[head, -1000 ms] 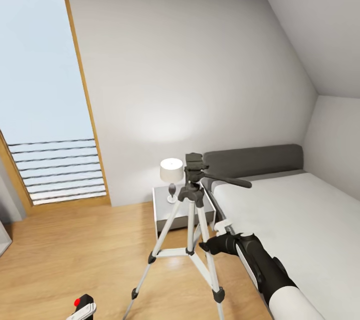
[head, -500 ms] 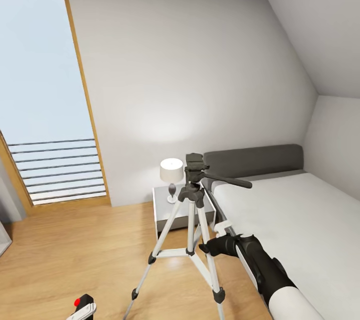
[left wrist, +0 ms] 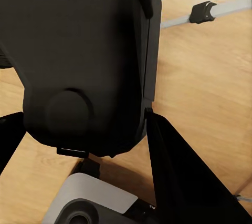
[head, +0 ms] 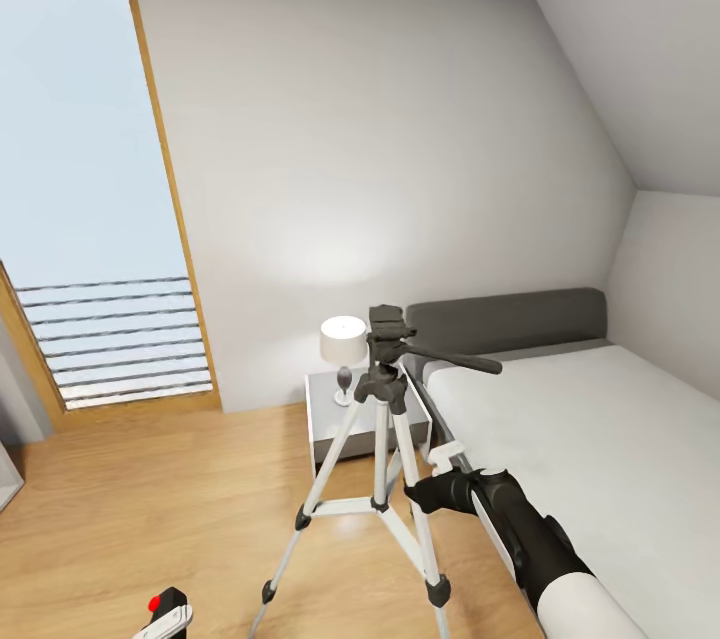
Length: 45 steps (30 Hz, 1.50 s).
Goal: Attach the digital camera to the camera tripod in the bedroom.
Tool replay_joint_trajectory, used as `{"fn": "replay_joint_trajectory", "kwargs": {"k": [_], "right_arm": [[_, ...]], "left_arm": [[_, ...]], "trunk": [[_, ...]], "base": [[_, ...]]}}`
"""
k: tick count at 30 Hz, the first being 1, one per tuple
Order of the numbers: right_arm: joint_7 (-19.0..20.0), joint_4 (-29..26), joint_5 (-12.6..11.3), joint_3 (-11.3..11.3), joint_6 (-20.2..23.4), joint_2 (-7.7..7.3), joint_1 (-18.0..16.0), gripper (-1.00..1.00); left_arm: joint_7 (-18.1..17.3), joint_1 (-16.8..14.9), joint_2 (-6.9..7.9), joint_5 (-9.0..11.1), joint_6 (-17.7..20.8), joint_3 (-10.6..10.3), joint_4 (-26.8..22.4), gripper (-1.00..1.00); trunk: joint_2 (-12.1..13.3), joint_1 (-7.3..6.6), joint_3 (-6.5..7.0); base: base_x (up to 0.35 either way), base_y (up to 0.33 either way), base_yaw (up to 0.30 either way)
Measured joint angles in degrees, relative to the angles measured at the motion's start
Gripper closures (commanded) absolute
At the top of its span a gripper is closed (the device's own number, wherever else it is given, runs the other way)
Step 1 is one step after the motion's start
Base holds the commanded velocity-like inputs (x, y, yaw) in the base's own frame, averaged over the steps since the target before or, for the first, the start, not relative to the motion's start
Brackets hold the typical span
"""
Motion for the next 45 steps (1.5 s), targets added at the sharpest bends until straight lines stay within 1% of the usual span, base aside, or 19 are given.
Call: {"fn": "replay_joint_trajectory", "kwargs": {"k": [7,15,21,25,26,29,30,31,33,34,35,37,38,39,41,42,43,44,45], "right_arm": [[-0.4,0.0,-0.4,0.0,0.0,0.01,0.0,1.00],[-0.6,0.1,-0.4,-0.1,-0.1,-0.01,0.0,1.00],[-0.4,0.1,-0.2,-0.3,-0.1,-0.08,0.0,1.00],[-0.5,0.3,-0.4,-0.2,-0.2,-0.03,0.0,1.00],[-0.6,0.4,-0.4,-0.2,-0.2,-0.01,0.0,1.00],[-0.7,0.4,-0.5,-0.2,-0.3,0.01,0.0,1.00],[-0.7,0.5,-0.4,-0.2,-0.6,0.00,0.0,1.00],[-0.7,0.7,-0.3,-0.2,-0.8,-0.01,0.0,1.00],[-0.7,1.2,-0.4,-0.2,-1.5,-0.03,-0.1,1.00],[-0.7,1.6,-0.4,-0.1,-2.3,-0.02,-0.1,1.00],[-0.6,1.7,-0.4,-0.1,-2.4,-0.01,-0.1,1.00],[-0.6,1.6,-0.4,-0.1,-2.1,-0.01,-0.1,1.00],[-0.6,1.5,-0.5,-0.1,-2.0,-0.02,-0.1,1.00],[-0.6,1.5,-0.5,-0.1,-2.0,-0.01,-0.1,1.00],[-0.6,1.5,-0.4,-0.2,-1.9,-0.01,-0.1,1.00],[-0.5,1.5,-0.4,-0.2,-1.9,-0.02,-0.1,1.00],[-0.5,1.5,-0.3,-0.2,-1.9,-0.01,-0.1,1.00],[-0.4,1.5,-0.3,-0.3,-1.9,-0.02,-0.1,1.00],[-0.3,1.5,-0.2,-0.3,-1.9,-0.03,-0.1,1.00]], "left_arm": [[0.0,0.0,0.00,0.0,0.0,0.0,0.0,1.00],[0.0,0.0,0.00,0.0,-0.1,0.0,0.0,1.00],[0.0,0.0,0.06,-0.4,-0.1,0.1,-0.5,1.00],[0.0,0.0,1.49,-0.5,0.2,0.1,-3.4,1.00],[0.0,-0.1,2.67,-0.7,1.2,0.2,-6.1,1.00],[0.1,-0.1,5.04,-0.1,5.3,0.1,-12.1,1.00],[0.1,-0.1,6.68,-0.2,9.9,0.4,-16.8,1.00],[0.2,-0.1,7.48,0.2,12.6,0.6,-19.7,1.00],[0.4,-0.2,8.77,0.2,18.0,1.8,-24.8,1.00],[0.8,-0.3,9.56,-0.2,23.1,3.8,-29.4,1.00],[1.1,-0.3,9.85,0.2,25.5,5.0,-31.8,1.00],[1.9,-0.5,10.25,0.0,29.6,7.8,-35.5,1.00],[2.9,-0.7,10.53,-0.2,32.8,10.3,-38.0,1.00],[3.4,-0.9,10.64,0.0,34.3,11.5,-39.1,1.00],[4.2,-2.1,10.79,0.1,36.6,13.1,-40.6,1.00],[4.8,-4.4,10.88,-0.1,38.6,14.2,-41.4,1.00],[5.0,-6.0,10.89,0.7,39.4,14.6,-41.7,1.00],[5.2,-7.5,10.87,0.5,40.3,14.9,-41.9,1.00],[5.4,-10.5,10.77,0.3,42.1,15.3,-41.8,1.00]], "trunk": [[0.0,0.00,0.00],[0.0,0.00,0.00],[0.0,0.00,0.00],[0.0,-0.01,0.02],[0.0,-0.01,0.03],[0.0,-0.01,0.02],[0.0,-0.02,0.03],[-0.1,-0.02,0.03],[-0.1,-0.02,0.03],[0.0,-0.02,0.04],[-0.1,-0.03,0.04],[0.0,-0.02,0.03],[0.0,-0.02,0.04],[-0.1,-0.02,0.03],[0.0,-0.02,0.03],[0.0,-0.02,0.03],[0.0,-0.02,0.04],[0.0,-0.01,0.04],[0.0,-0.01,0.03]], "base": [[0.000,0.000,0.000],[0.000,0.000,0.000],[0.000,0.000,0.000],[0.000,0.000,0.000],[0.000,0.000,0.000],[0.000,0.000,0.000],[0.000,0.000,0.000],[0.000,0.000,0.000],[0.000,0.000,0.000],[0.000,0.000,0.000],[0.000,0.000,0.000],[0.000,0.000,0.000],[0.000,0.000,0.000],[0.000,0.000,0.000],[0.000,0.000,0.000],[0.000,0.000,0.000],[0.000,0.000,0.000],[0.000,0.000,0.000],[0.000,0.000,0.000]]}}
